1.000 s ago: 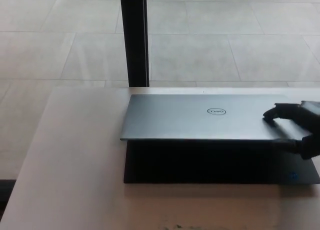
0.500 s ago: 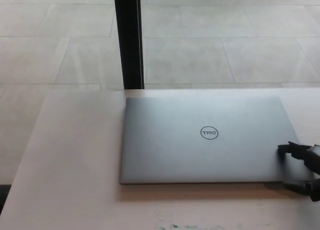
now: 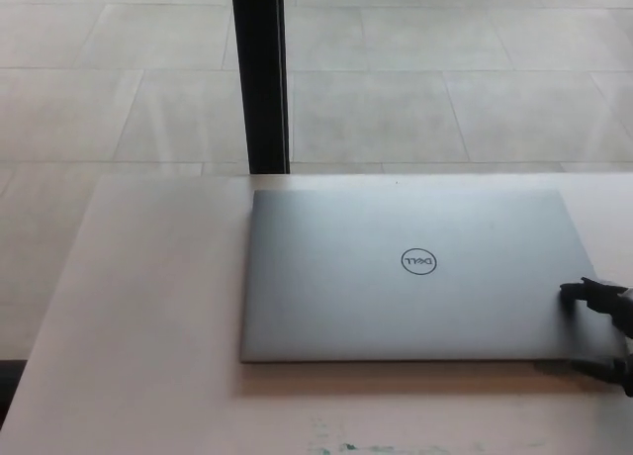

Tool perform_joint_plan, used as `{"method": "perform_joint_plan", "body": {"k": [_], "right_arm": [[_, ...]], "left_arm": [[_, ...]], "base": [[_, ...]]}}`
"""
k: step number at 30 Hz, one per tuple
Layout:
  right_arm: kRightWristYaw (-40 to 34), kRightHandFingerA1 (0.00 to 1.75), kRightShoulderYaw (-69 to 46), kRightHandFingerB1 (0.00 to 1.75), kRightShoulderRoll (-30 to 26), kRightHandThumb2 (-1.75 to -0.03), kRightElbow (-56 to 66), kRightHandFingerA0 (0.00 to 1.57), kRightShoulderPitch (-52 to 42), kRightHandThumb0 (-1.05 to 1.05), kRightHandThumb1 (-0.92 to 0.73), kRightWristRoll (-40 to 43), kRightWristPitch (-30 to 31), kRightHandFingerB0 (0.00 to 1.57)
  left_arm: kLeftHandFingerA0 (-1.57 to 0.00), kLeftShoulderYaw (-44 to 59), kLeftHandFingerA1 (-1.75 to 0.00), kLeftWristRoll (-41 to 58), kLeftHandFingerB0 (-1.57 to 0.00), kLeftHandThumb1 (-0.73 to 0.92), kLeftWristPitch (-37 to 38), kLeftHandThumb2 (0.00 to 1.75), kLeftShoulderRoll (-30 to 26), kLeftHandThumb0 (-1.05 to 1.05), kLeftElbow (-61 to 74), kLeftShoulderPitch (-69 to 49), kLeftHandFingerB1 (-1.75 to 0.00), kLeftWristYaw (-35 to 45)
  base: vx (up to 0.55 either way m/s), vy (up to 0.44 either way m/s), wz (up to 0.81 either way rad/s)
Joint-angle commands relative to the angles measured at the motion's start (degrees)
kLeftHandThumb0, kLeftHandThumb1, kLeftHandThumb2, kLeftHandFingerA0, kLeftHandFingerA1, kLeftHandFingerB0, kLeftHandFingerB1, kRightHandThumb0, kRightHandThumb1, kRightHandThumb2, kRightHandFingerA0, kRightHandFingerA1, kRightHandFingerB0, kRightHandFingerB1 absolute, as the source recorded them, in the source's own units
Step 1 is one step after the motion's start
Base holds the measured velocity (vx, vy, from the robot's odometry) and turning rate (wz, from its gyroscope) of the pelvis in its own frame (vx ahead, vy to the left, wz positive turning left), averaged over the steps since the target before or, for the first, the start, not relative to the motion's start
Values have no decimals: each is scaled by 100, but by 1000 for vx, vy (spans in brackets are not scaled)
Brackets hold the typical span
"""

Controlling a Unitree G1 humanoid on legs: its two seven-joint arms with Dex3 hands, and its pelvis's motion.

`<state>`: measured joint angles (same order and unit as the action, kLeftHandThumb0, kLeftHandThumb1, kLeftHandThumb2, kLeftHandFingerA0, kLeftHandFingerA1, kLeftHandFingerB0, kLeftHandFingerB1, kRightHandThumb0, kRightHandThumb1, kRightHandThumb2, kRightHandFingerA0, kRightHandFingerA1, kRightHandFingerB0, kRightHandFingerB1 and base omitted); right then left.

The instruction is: The robot uses its right hand to push down on the lid of a laptop kept in the middle of the desk to close it

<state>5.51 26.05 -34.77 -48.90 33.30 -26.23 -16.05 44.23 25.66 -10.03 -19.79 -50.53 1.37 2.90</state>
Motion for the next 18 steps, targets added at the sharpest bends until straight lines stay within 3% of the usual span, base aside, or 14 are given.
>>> {"method": "perform_joint_plan", "body": {"k": [1,2,4,6,7,8,9,11,13,14,15,16,17,18], "right_arm": [[659,61,-539,51,-300,-106,264,42,76,-69,-71,394,-107,30],[751,60,-666,52,-307,-103,316,42,140,-67,-68,460,-72,32],[804,52,-969,40,-362,-65,428,50,206,-67,-85,618,-97,39],[946,51,-1294,39,-501,-65,553,51,263,-67,-86,764,-44,39],[1028,52,-1546,40,-515,-65,586,52,301,-66,-84,975,8,40],[1163,50,-1746,39,-518,-65,542,51,347,-65,-84,1168,1,39],[1259,50,-2027,41,-554,-65,519,51,375,-64,-83,1418,-22,39],[1293,49,-2560,41,-686,-65,566,48,342,-65,-84,1801,-79,38],[1282,50,-2808,38,-802,-66,828,47,241,-72,-88,1789,167,37],[1311,50,-3527,40,-876,-66,1071,41,-10,-67,-88,2431,261,37],[1334,50,-3568,40,-858,-66,1096,41,-19,-67,-88,2408,277,37],[1384,62,-4039,51,-789,-107,1206,39,-120,-65,-69,2845,552,26],[621,58,-4871,42,-769,-66,1283,54,-391,-57,-88,3098,642,45],[403,56,-5264,41,-682,-66,1318,58,-454,-65,-87,3307,804,47]], "left_arm": [[-30,-40,-103,55,-23,92,-50,93,-150,-104,-72,-1,-77,-79],[-30,-51,-92,47,-28,83,-24,121,-206,-105,-100,-18,-77,-8],[-27,-43,-101,93,-21,92,4,93,-208,-103,-128,-15,-77,49],[-25,-58,-98,120,-21,92,-50,94,-178,-103,-62,-33,-76,30],[-30,-55,-89,123,-25,82,-63,122,-174,-101,-48,-30,-72,-28],[-26,-54,-98,127,-18,92,-64,90,-185,-105,-34,-65,-71,-8],[-31,-73,-87,106,-25,81,-65,124,-192,-101,-21,-83,-71,-21],[-31,-93,-101,71,-24,92,-59,91,-212,-105,-28,-49,-74,-100],[-29,-121,-101,52,-23,92,-21,89,-218,-105,-53,-41,-73,-66],[-34,-116,-90,54,-26,83,-33,125,-252,-101,-106,2,-72,-86],[-34,-117,-90,55,-26,83,-32,125,-252,-101,-107,2,-72,-86],[-26,-107,-99,68,-22,92,-52,92,-241,-105,-60,-21,-76,-97],[-31,-111,-88,57,-26,84,-31,123,-271,-100,-186,0,-71,-72],[-31,-115,-87,59,-25,83,-30,123,-267,-99,-168,-9,-71,-49]], "base": [[0,0,0],[0,0,0],[0,0,0],[0,0,0],[0,0,0],[0,0,0],[0,0,0],[0,0,0],[0,0,0],[0,0,0],[0,0,0],[0,0,0],[0,0,0],[0,0,0]]}}
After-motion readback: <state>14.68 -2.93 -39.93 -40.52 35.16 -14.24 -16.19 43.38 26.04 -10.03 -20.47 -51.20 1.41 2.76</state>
